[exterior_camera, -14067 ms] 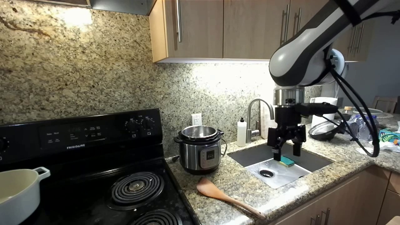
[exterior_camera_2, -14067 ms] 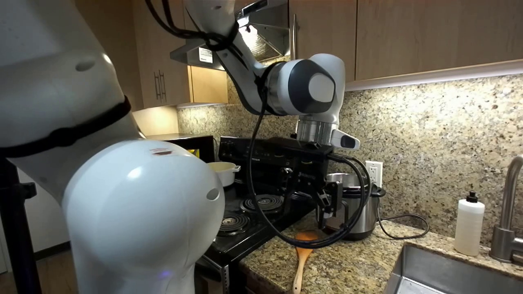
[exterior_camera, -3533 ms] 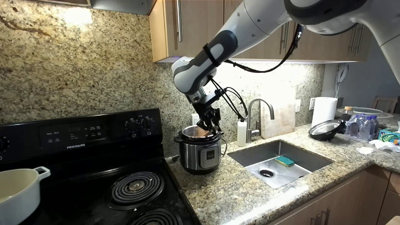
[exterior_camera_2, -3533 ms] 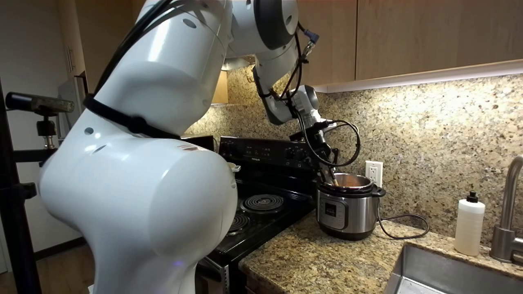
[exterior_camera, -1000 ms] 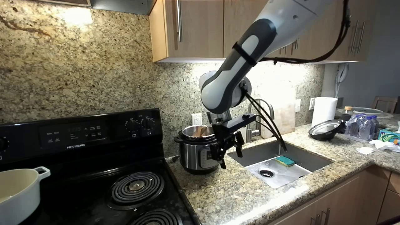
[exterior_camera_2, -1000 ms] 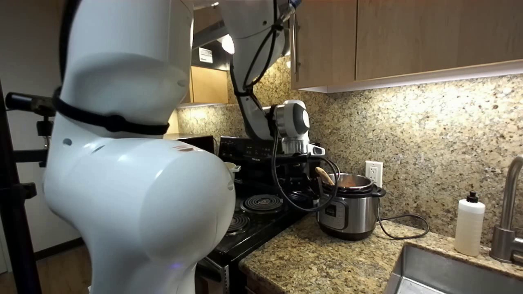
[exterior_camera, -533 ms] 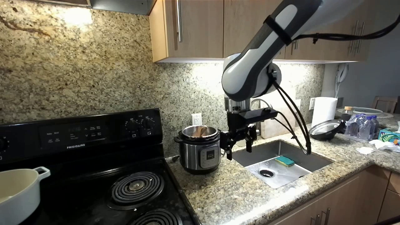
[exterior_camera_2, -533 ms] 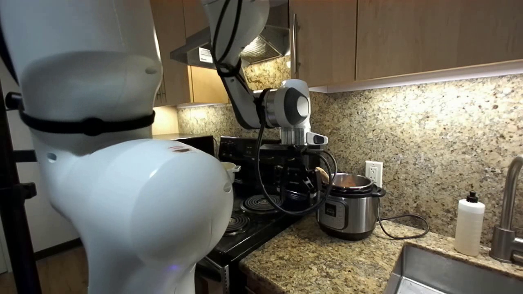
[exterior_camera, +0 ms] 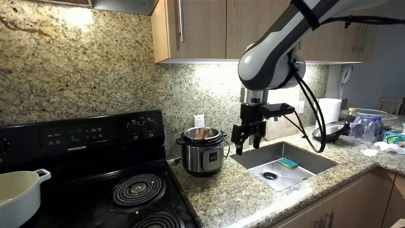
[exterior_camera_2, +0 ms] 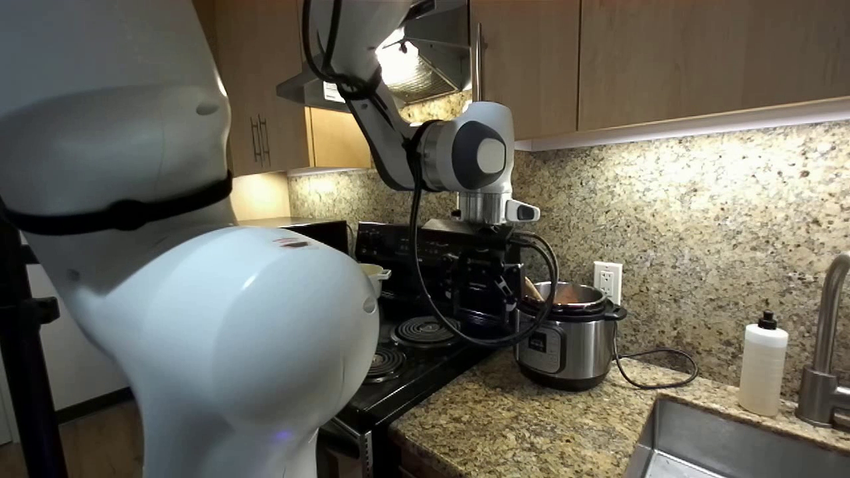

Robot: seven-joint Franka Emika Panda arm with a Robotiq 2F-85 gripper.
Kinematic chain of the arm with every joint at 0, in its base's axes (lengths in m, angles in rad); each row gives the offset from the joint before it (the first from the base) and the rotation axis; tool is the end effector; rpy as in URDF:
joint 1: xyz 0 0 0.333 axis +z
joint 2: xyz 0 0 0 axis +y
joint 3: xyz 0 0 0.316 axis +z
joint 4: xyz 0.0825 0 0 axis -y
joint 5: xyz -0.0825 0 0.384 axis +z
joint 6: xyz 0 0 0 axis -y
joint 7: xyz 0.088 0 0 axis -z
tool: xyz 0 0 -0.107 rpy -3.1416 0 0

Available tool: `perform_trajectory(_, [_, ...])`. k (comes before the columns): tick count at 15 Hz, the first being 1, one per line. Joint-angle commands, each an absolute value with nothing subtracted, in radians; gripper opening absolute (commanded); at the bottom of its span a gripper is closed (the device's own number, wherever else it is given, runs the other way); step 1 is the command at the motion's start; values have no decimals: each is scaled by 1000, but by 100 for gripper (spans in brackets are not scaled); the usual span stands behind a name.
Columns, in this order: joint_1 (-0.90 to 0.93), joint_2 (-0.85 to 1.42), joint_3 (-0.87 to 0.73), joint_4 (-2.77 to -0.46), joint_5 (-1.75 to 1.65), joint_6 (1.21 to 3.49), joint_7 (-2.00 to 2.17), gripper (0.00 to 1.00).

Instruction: Put the spatula into the cooker

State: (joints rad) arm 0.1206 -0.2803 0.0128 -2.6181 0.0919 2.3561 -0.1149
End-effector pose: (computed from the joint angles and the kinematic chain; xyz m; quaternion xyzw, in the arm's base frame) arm 0.4117 0.0563 0.3471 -0.9953 -0.0915 -0.0089 0.0311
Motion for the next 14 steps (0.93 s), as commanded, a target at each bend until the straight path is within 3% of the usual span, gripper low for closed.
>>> perform_trajectory(1, [112,-291,16,-2626,92,2337,-140,100])
perform_trajectory(14, [113,-311,11,-2645,90,2313,-163,100])
